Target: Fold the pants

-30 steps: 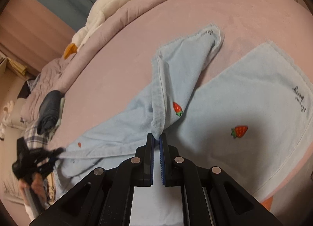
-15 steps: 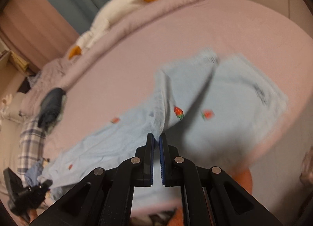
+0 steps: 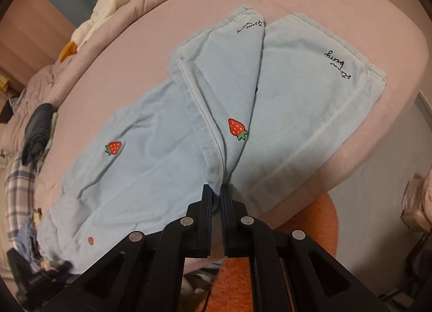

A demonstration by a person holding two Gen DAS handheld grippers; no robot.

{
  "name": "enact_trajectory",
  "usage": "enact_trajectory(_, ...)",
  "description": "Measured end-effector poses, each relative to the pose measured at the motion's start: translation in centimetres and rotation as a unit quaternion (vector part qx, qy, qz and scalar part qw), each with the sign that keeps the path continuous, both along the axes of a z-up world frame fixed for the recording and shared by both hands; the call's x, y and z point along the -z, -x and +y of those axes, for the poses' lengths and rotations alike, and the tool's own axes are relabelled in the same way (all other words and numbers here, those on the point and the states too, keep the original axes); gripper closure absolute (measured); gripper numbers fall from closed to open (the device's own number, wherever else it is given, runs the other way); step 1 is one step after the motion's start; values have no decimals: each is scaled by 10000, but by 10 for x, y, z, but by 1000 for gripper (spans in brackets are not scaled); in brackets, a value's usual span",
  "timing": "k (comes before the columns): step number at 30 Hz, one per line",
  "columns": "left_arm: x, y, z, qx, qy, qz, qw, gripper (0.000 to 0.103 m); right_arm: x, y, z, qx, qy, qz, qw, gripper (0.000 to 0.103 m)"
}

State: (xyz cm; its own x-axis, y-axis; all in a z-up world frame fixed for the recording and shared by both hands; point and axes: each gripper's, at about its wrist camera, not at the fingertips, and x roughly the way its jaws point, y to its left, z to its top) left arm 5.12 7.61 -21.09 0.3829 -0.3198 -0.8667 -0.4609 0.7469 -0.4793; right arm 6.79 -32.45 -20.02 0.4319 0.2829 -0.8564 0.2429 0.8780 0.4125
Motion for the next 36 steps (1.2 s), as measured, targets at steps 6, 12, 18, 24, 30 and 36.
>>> enact_trajectory(6, -4, 11, 50, -906, -1, -72, 9959, 72, 2, -2, 2, 63, -55, 86, 9999, 96)
enact_trajectory(12, -6, 16, 61, -811, 303, -204, 9960, 85, -6, 7, 1, 47, 26, -53, 10000, 96)
enact_trajectory(18, 10, 42, 53, -527, 150, 283, 9981, 84, 2, 6, 1, 72, 156, 79, 9998, 96)
enact_trajectory(24, 18, 36, 45, -576, 88, 430, 9974, 81, 6, 0, 11, -25, 661, 169, 9977, 96)
enact_trajectory(30, -8, 44, 56, -727, -74, 277, 9969, 64, -13, -4, 13, -99, 1169, 200, 9929, 62)
enact_trajectory(36, -4, 35, 67, -1059, -497, 134, 9930, 56, -36, -33, 20, -175, 1694, -285, 9850, 55)
